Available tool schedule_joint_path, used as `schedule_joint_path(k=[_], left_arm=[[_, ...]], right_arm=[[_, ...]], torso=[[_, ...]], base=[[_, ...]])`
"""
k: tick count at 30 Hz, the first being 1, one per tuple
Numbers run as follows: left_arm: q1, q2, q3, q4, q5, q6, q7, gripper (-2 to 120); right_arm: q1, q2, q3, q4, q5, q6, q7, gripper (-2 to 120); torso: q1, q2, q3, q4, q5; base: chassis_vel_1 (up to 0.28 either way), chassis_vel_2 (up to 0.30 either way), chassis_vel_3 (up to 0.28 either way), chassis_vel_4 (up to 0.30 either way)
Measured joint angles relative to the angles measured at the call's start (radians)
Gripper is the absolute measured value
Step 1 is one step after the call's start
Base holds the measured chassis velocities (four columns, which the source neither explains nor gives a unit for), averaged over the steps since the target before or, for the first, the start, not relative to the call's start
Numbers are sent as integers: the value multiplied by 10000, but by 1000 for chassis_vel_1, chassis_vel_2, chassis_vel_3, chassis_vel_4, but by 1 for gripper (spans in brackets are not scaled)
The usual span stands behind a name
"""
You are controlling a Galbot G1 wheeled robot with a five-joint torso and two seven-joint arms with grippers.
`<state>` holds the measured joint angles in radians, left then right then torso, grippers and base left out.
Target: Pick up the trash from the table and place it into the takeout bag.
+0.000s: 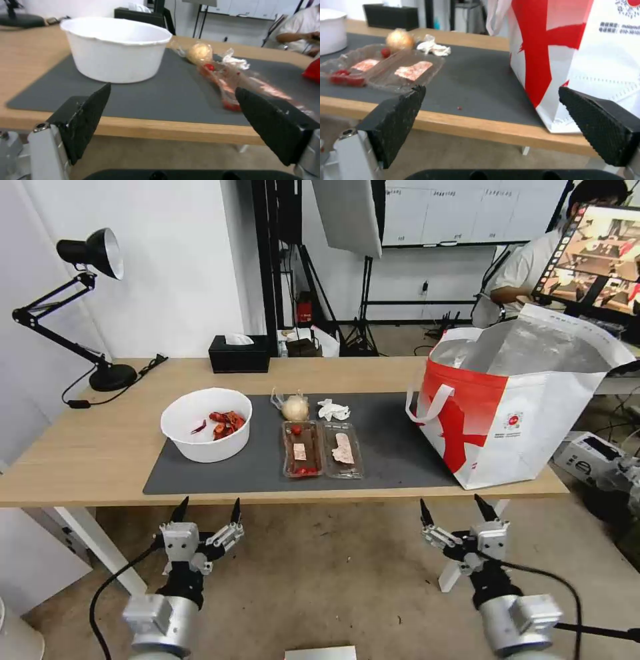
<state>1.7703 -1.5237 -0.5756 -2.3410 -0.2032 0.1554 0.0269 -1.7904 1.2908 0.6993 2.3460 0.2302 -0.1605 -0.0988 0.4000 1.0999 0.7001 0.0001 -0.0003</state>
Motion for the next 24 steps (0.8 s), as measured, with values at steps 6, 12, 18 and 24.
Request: schedule_joint_path(k=[6,12,18,24], left_arm=[[23,1,-4,43,-113,-238,92,100],[55,16,-24,145,-86,-561,209,100],[66,25,-21,166,13,-621,282,100],[82,56,-79,175,25,-721,318,100]], right_arm=[[100,-201,66,-86,477,313,-285,100],[134,-177,-5,-176,522,407,-336,100],[167,-150,-86,-271,693,624,-526,100],[210,-205,-270,-280,1355,866,-717,100]], torso=[[-1,1,-1,-1,3],[0,0,0,-1,3],[-1,0,0,-1,3],[-1,1,-1,-2,3]], base=[[0,0,0,0],[0,0,0,0],[0,0,0,0],[0,0,0,0]])
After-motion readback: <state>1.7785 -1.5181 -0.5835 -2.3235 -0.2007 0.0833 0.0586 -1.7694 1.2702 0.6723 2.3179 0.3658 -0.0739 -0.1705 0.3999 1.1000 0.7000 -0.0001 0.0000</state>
